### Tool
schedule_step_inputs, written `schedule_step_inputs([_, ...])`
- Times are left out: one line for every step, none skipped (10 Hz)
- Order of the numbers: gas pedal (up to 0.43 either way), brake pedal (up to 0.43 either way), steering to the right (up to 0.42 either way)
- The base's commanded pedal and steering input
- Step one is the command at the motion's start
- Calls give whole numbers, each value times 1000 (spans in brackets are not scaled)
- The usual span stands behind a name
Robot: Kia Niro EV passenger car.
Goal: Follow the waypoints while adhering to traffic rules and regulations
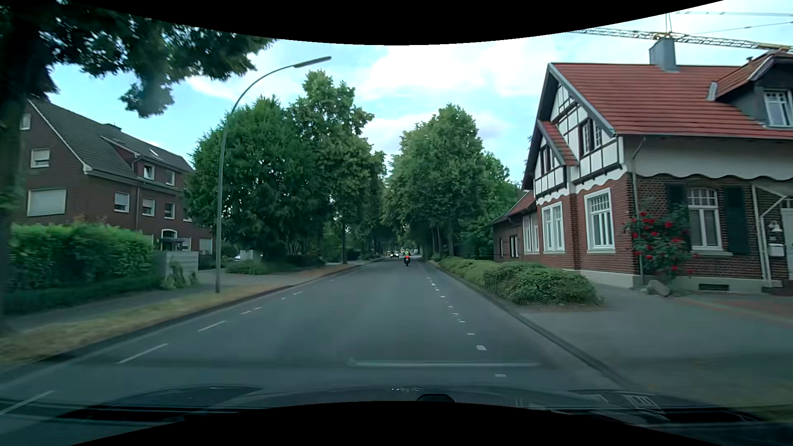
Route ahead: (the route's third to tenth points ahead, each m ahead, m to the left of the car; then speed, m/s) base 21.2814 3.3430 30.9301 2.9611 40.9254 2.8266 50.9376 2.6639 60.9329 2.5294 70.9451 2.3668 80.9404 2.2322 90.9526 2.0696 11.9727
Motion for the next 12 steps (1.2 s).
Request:
schedule_step_inputs([157, 0, -3])
schedule_step_inputs([157, 0, -3])
schedule_step_inputs([157, 0, -3])
schedule_step_inputs([157, 0, 1])
schedule_step_inputs([157, 0, 6])
schedule_step_inputs([157, 0, 7])
schedule_step_inputs([157, 0, 7])
schedule_step_inputs([157, 0, 6])
schedule_step_inputs([157, 0, 6])
schedule_step_inputs([157, 0, 5])
schedule_step_inputs([157, 0, 6])
schedule_step_inputs([157, 0, 4])
